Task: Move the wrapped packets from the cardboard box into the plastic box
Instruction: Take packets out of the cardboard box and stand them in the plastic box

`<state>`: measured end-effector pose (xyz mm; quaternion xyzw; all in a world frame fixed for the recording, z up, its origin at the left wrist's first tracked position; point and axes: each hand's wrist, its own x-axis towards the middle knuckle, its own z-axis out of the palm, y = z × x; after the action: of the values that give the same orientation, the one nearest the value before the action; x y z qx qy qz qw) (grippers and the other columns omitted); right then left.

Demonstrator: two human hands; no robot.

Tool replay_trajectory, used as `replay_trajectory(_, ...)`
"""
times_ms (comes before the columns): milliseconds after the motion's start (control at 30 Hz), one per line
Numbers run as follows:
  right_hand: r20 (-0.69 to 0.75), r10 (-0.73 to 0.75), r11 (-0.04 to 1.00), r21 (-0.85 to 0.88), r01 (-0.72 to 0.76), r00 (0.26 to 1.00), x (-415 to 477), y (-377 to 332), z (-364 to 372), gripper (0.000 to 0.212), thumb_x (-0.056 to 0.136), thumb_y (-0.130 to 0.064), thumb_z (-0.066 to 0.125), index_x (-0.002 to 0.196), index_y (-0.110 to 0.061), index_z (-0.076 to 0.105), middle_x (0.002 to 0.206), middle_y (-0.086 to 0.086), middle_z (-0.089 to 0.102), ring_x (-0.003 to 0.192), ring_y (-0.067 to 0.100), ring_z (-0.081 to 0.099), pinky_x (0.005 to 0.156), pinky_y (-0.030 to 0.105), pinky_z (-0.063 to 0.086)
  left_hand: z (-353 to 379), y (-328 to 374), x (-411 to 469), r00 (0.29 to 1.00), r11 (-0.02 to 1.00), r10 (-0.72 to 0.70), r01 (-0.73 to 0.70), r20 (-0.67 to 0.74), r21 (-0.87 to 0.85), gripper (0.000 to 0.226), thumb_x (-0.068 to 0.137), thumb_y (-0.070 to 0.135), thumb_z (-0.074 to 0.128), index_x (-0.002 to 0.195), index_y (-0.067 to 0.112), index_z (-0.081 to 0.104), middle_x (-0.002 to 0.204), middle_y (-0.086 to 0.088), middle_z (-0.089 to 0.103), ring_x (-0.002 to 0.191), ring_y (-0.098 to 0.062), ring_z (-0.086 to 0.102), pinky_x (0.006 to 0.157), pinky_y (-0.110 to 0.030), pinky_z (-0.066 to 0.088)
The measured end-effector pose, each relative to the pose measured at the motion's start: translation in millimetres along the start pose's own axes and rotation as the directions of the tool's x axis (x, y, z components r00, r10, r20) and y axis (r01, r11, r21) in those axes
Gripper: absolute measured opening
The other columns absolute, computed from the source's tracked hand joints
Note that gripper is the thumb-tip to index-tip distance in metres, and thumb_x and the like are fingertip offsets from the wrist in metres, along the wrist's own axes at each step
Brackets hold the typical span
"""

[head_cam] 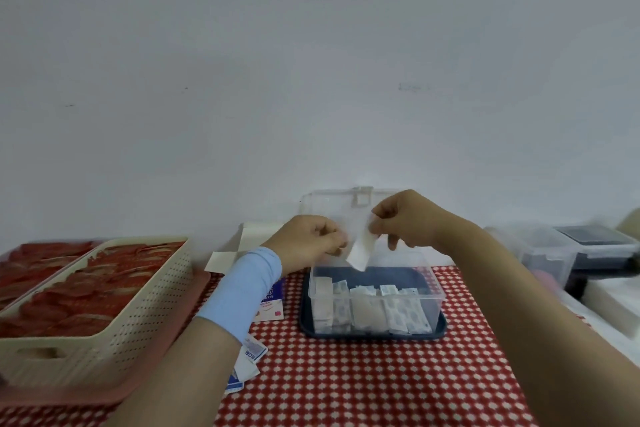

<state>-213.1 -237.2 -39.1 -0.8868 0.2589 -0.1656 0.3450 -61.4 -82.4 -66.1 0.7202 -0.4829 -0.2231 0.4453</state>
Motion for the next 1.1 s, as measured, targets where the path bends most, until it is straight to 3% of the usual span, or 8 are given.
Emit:
replay_trajectory(67, 0.025, 0.041, 0.983, -0.179, -0.036, 0.999, 7.5, 11.6, 1.4, 0.008, 0.092, -0.01, 0.066, 0.086, -0.014, 0.071, 0.075, -0.003, 0.072, 0.05, 0.009, 0.061, 0.056, 0.026, 0.049, 2.1, -0.7, 4.9, 0.995, 0.941, 0.082, -0.058, -0.057, 0.332, 0.014, 0.095, 0.026, 0.06, 0.094, 0.018, 0.072, 0.095, 0.01, 0.072, 0.093, -0.011, 0.067, 0.092, -0.028, 0.052)
replay_trajectory(167, 0.137, 0.123, 0.95, -0.302, -0.077, 0.983, 17.4, 20.3, 15.2, 0.009, 0.089, -0.011, 0.067, 0.083, -0.016, 0.069, 0.083, 0.005, 0.074, 0.052, 0.013, 0.062, 0.06, 0.029, 0.051, 7.4, 2.1, 4.8, 0.995, 0.876, 0.087, -0.1, 0.049, 0.472, 0.022, 0.098, 0.023, 0.051, 0.097, 0.027, 0.072, 0.103, 0.016, 0.068, 0.095, -0.004, 0.059, 0.087, -0.021, 0.045)
replay_trajectory(300, 0.222, 0.196, 0.908, -0.409, -0.091, 0.955, 25.2, 19.2, 35.3, 0.012, 0.087, -0.019, 0.068, 0.09, -0.009, 0.075, 0.083, 0.014, 0.075, 0.057, 0.02, 0.057, 0.059, 0.03, 0.048, 16.5, 0.8, 5.9, 0.98, 0.777, -0.021, -0.109, 0.198, 0.62, 0.038, 0.089, 0.03, 0.041, 0.103, 0.018, 0.074, 0.111, 0.0, 0.071, 0.102, -0.021, 0.064, 0.093, -0.037, 0.052)
replay_trajectory(433, 0.265, 0.253, 0.872, -0.48, -0.1, 0.93, 25.8, 10.5, 50.6, 0.019, 0.089, -0.017, 0.066, 0.098, -0.003, 0.076, 0.063, 0.005, 0.064, 0.046, 0.014, 0.048, 0.052, 0.024, 0.045, 23.6, -3.6, 3.8, 0.954, 0.722, -0.064, -0.157, 0.291, 0.674, 0.051, 0.079, 0.042, 0.038, 0.108, 0.023, 0.075, 0.11, 0.001, 0.07, 0.099, -0.022, 0.063, 0.093, -0.042, 0.052)
replay_trajectory(733, 0.296, 0.321, 0.791, -0.607, -0.082, 0.9, 23.9, 7.4, 72.5, 0.015, 0.095, -0.009, 0.06, 0.099, -0.004, 0.073, 0.057, -0.005, 0.058, 0.045, 0.004, 0.052, 0.041, 0.016, 0.038, 46.8, -11.3, 8.7, 0.918, 0.534, -0.195, -0.195, 0.344, 0.823, 0.051, 0.074, 0.057, 0.04, 0.108, 0.035, 0.071, 0.115, 0.006, 0.06, 0.104, -0.022, 0.055, 0.09, -0.041, 0.047)
replay_trajectory(900, 0.213, 0.335, 0.795, -0.587, -0.154, 0.918, 28.0, 12.1, 72.0, 0.02, 0.091, -0.012, 0.064, 0.072, -0.005, 0.064, 0.065, 0.005, 0.066, 0.051, 0.012, 0.064, 0.049, 0.022, 0.047, 54.6, -16.8, 7.9, 0.909, 0.554, -0.244, -0.155, 0.338, 0.818, 0.047, 0.086, 0.049, 0.049, 0.125, 0.027, 0.058, 0.129, -0.006, 0.052, 0.117, -0.025, 0.043, 0.092, -0.04, 0.038)
replay_trajectory(1033, 0.225, 0.362, 0.843, -0.492, -0.215, 0.905, 30.4, 20.5, 57.9, 0.025, 0.09, -0.008, 0.059, 0.108, 0.004, 0.072, 0.102, 0.016, 0.076, 0.071, 0.023, 0.073, 0.081, 0.036, 0.06, 51.1, -19.7, 9.4, 0.9, 0.553, -0.255, -0.165, 0.354, 0.817, 0.036, 0.082, 0.052, 0.05, 0.105, 0.03, 0.066, 0.127, -0.005, 0.051, 0.118, -0.027, 0.041, 0.1, -0.045, 0.039)
replay_trajectory(1100, 0.245, 0.368, 0.849, -0.481, -0.217, 0.897, 29.8, 23.0, 58.1, 0.024, 0.095, -0.012, 0.058, 0.111, 0.002, 0.07, 0.101, 0.011, 0.077, 0.063, 0.017, 0.068, 0.076, 0.033, 0.059, 49.6, -18.5, 9.2, 0.898, 0.549, -0.252, -0.175, 0.361, 0.817, 0.034, 0.082, 0.052, 0.051, 0.104, 0.032, 0.068, 0.126, -0.004, 0.052, 0.116, -0.026, 0.043, 0.097, -0.044, 0.041)
